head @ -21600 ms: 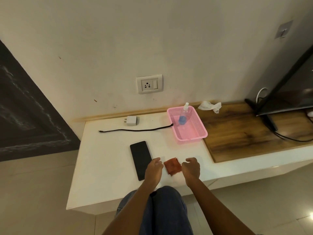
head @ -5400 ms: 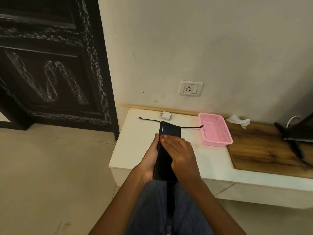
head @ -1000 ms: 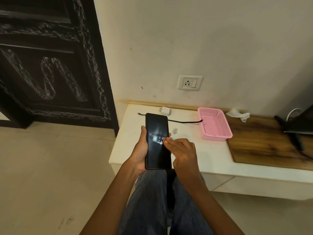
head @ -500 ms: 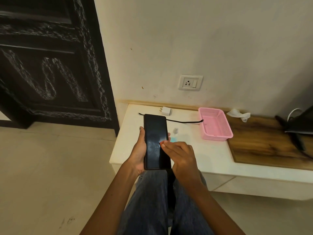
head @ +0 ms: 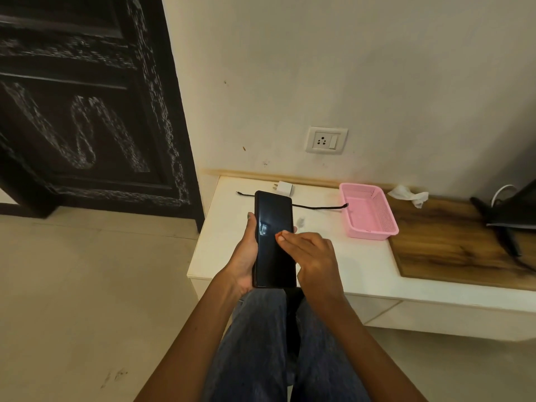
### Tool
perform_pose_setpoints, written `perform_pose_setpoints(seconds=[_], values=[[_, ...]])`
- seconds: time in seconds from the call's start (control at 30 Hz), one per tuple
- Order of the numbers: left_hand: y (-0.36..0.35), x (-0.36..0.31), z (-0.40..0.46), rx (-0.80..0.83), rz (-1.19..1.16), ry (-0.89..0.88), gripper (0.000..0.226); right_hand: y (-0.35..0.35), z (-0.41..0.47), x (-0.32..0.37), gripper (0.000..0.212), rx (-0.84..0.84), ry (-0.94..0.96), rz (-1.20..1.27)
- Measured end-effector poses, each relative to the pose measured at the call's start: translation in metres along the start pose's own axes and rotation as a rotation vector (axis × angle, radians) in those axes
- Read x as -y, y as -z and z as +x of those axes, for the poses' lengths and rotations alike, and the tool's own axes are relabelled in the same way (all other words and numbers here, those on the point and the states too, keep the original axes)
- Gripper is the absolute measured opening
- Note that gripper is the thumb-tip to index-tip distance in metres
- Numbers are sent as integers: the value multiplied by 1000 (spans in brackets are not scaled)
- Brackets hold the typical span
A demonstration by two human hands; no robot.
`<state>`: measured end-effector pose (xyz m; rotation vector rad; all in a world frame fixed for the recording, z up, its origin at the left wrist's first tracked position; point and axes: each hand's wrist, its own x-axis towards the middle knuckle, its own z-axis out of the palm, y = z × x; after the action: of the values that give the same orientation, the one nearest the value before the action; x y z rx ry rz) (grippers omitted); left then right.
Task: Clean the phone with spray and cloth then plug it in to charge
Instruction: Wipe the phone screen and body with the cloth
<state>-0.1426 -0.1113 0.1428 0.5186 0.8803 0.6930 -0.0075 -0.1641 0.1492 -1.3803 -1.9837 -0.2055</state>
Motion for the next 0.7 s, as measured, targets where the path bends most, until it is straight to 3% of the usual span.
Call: perform_pose_setpoints(seconds=[0.1,0.3,0.47,0.63,0.7], values=[[-2,4,1,-36,-5,17,78,-3,5,0,48,-23,-81,11],[8,2,4,27,-49,6,87,-2,-10,9,31,20,110,7],[2,5,5,-4,-38,6,78,-5,5,7,41,-15,-40,-2],[9,5,4,41,-53,28,86,-2,-11,9,30,71,144,22],[8,12,4,32,-61,28,79,1,-4,1,32,47,101,-8]])
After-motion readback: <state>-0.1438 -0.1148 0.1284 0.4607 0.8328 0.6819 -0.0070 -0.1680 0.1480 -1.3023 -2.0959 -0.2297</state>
